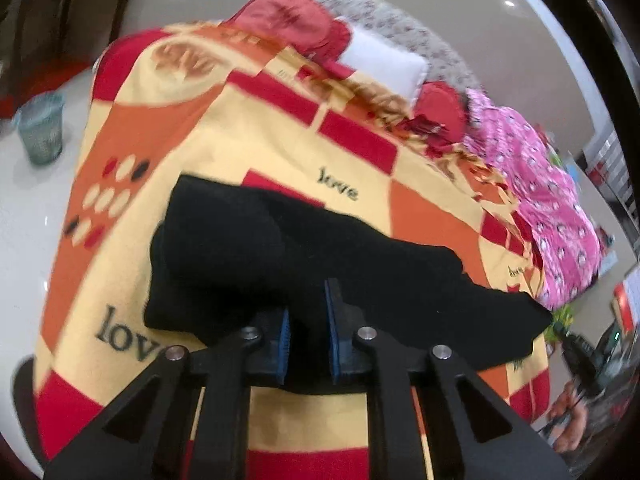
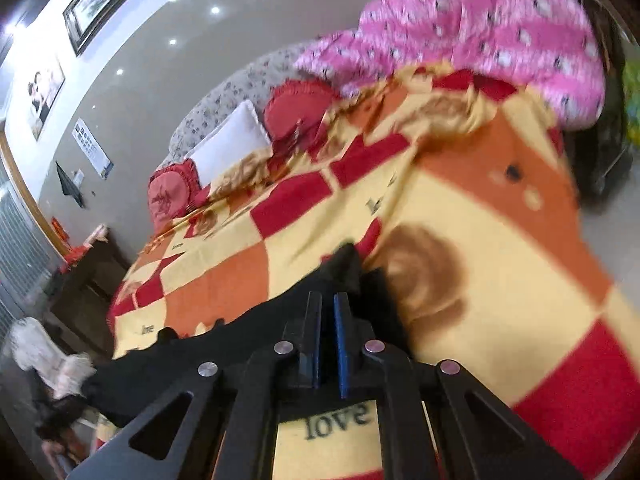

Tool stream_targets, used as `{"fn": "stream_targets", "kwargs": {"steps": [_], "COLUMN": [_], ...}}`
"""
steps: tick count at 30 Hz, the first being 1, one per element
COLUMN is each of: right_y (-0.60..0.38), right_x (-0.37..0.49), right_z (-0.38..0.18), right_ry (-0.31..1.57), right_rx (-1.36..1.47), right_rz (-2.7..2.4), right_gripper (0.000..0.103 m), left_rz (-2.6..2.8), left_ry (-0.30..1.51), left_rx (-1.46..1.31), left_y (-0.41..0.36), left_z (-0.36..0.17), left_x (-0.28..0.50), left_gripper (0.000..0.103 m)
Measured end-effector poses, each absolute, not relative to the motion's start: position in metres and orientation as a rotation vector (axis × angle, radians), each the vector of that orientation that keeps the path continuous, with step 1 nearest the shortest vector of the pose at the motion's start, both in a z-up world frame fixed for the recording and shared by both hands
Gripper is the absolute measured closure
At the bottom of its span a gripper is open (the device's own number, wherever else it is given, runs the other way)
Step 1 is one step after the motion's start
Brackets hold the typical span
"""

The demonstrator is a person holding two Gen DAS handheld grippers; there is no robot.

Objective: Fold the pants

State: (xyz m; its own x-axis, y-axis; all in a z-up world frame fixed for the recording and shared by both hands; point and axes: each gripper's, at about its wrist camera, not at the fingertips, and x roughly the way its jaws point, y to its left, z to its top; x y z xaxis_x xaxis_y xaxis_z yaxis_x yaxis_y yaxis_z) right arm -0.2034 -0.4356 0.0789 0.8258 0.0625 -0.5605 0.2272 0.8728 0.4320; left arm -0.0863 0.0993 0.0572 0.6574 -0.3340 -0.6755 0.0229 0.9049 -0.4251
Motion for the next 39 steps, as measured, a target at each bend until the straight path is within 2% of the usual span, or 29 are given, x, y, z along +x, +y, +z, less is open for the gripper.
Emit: {"fn": "stream_targets", "kwargs": {"steps": [2, 5, 7, 8, 9, 13, 14, 15, 17, 21, 28, 29, 30, 32, 39], "right_y": [-0.437, -0.431, -0.426, -0.426, -0.424, -0.414, -0.414, -0.413, -0.411, -0.408, -0.418, -0.418, -0.418, -0.417, -0.41], "right_x": [-0.206, -0.204, -0.205, -0.206, -0.207, -0.217, -0.217, -0.217, -0.216, -0.202, -0.182, -0.179, -0.173, -0.164, -0.199], "right_z": [0.074, 0.059, 0.053, 0.051, 0.051, 0.054, 0.053, 0.05, 0.044, 0.037, 0.022, 0.021, 0.02, 0.019, 0.051], "right_ry": [0.63, 0.685, 0.705, 0.711, 0.707, 0.698, 0.704, 0.715, 0.725, 0.747, 0.717, 0.708, 0.701, 0.707, 0.673], "right_rx": [0.502, 0.497, 0.533, 0.557, 0.564, 0.533, 0.537, 0.543, 0.54, 0.519, 0.57, 0.57, 0.573, 0.566, 0.475], "right_rz": [-0.103, -0.103, -0.089, -0.075, -0.064, -0.064, -0.063, -0.063, -0.069, -0.057, -0.098, -0.102, -0.106, -0.113, -0.079], "right_gripper": [0.097, 0.092, 0.076, 0.054, 0.044, 0.04, 0.037, 0.037, 0.037, 0.037, 0.037, 0.043, 0.062, 0.093, 0.096], "left_rz": [-0.192, -0.168, -0.166, -0.167, -0.165, -0.155, -0.138, -0.115, -0.103, -0.14, -0.204, -0.213, -0.223, -0.246, -0.325], "left_ry": [0.847, 0.921, 0.933, 0.928, 0.918, 0.898, 0.889, 0.868, 0.828, 0.774, 0.787, 0.801, 0.819, 0.845, 0.842], "left_rx": [-0.38, -0.417, -0.426, -0.422, -0.424, -0.413, -0.401, -0.378, -0.347, -0.34, -0.319, -0.317, -0.313, -0.31, -0.254], "left_y": [0.099, 0.102, 0.104, 0.104, 0.105, 0.112, 0.114, 0.115, 0.115, 0.107, 0.074, 0.068, 0.061, 0.05, 0.016], "left_z": [0.052, 0.031, 0.025, 0.025, 0.028, 0.038, 0.042, 0.049, 0.061, 0.08, 0.081, 0.078, 0.074, 0.072, 0.092], "left_x": [-0.086, -0.079, -0.08, -0.081, -0.084, -0.097, -0.101, -0.105, -0.112, -0.117, -0.101, -0.097, -0.092, -0.09, -0.08], "left_gripper": [0.091, 0.091, 0.091, 0.09, 0.089, 0.077, 0.068, 0.064, 0.063, 0.046, 0.046, 0.046, 0.046, 0.046, 0.046]}}
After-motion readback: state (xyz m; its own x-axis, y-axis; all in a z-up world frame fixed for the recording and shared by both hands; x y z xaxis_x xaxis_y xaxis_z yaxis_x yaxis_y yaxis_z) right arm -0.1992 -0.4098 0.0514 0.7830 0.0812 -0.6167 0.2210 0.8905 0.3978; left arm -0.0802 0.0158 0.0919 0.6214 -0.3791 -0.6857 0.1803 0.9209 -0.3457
